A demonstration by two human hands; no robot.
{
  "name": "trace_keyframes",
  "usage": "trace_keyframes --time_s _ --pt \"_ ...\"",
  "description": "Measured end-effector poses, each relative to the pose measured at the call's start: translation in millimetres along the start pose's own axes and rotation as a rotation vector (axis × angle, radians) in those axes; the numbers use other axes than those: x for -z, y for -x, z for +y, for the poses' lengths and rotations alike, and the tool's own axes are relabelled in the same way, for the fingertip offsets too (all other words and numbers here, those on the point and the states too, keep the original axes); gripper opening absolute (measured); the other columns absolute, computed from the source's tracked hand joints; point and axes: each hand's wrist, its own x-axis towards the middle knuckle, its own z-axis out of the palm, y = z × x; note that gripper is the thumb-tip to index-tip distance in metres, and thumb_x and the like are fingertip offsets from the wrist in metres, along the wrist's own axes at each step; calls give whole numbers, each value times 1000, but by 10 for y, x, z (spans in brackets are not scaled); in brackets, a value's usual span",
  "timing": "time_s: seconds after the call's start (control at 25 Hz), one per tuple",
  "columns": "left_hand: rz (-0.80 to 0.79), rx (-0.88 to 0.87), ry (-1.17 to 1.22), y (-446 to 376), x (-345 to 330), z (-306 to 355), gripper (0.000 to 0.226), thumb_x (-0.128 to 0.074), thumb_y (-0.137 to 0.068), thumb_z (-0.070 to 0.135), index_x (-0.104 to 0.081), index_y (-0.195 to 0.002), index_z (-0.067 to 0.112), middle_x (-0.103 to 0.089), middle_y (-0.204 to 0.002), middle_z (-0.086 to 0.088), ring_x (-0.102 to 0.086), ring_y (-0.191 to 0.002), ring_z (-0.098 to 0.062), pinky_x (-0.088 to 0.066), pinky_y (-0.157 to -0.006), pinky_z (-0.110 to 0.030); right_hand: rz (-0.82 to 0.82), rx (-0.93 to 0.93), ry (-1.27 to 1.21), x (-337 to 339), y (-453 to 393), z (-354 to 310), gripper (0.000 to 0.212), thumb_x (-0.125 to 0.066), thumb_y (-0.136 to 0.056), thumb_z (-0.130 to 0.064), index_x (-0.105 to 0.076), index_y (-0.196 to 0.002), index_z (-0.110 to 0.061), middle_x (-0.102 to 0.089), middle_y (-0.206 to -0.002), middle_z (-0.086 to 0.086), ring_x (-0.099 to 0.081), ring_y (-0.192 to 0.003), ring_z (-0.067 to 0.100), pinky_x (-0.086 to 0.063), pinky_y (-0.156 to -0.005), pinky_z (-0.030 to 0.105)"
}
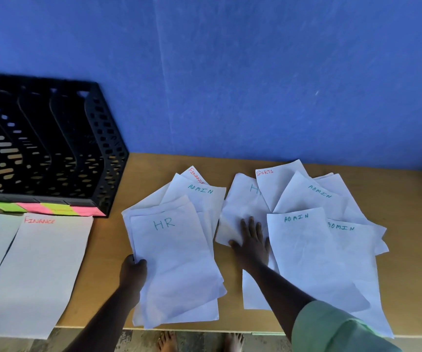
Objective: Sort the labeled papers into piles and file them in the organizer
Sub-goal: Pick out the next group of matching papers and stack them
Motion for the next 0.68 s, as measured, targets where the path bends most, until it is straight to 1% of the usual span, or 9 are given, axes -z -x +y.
trace_keyframes --time_s 0.12,0.16,0.24,0.36,0.44,0.48,0.56,0.6,0.68 --pt "-31 -11 -3 18 12 -52 16 -52 -88 1 -61 -100 5 -61 -87 -16 -54 -74 -30 -39 -63 -30 149 -88 -226 129 -15 10 46 -42 -108 -37 -42 -154 -29 -38 -163 -2 -33 -152 24 -32 -120 46" --pt "-44 -24 -3 20 16 -61 17 -52 -88 1 -61 -102 5 -62 -89 -15 -54 -75 -30 -39 -63 -30 186 -149 -359 198 -16 16 41 -42 -109 -36 -54 -146 -25 -53 -153 2 -49 -141 27 -41 -114 43" --pt "-55 -36 8 25 24 -66 19 -53 -88 -1 -62 -104 5 -64 -94 -14 -56 -78 -29 -40 -65 -31 268 -231 -634 317 -26 31 37 -43 -109 -35 -67 -127 -14 -70 -131 11 -65 -120 33 -51 -103 42" --pt "-51 -44 42 9 7 -65 22 -54 -88 -2 -62 -108 4 -64 -95 -13 -56 -76 -26 -41 -64 -28 317 -132 -989 496 64 -68 35 -48 -107 -33 -70 -102 -6 -75 -101 6 -68 -95 22 -58 -86 32" --pt "-81 -30 77 -8 -27 -40 24 -55 -90 0 -62 -113 3 -65 -99 -14 -59 -82 -29 -45 -69 -31 294 65 -967 532 198 -205 34 -50 -107 -27 -61 -78 -14 -63 -71 -14 -58 -71 4 -48 -69 29" --pt "-108 -18 93 -30 -50 -26 26 -55 -91 3 -61 -116 2 -65 -102 -15 -60 -87 -33 -48 -75 -35 251 150 -889 500 279 -295 36 -51 -107 -25 -56 -72 -19 -58 -64 -17 -52 -65 -1 -42 -68 29" --pt "-168 5 126 -44 -87 10 26 -56 -95 10 -59 -121 4 -65 -106 -15 -61 -94 -36 -50 -87 -44 99 264 -744 351 438 -466 28 -50 -107 -31 -63 -82 -27 -67 -74 -20 -61 -72 -1 -45 -72 32" --pt "-189 6 158 -37 -99 23 26 -55 -98 14 -58 -123 6 -65 -106 -14 -61 -95 -35 -50 -90 -46 19 317 -676 243 512 -531 23 -50 -107 -34 -70 -100 -26 -75 -92 -15 -69 -87 7 -50 -81 32" --pt "-250 1 322 -30 -94 25 29 -51 -101 23 -58 -124 7 -67 -104 -11 -62 -98 -35 -48 -92 -47 -103 429 -503 -15 626 -629 36 -47 -106 -41 -64 -133 -23 -69 -132 -4 -62 -122 14 -45 -102 27"
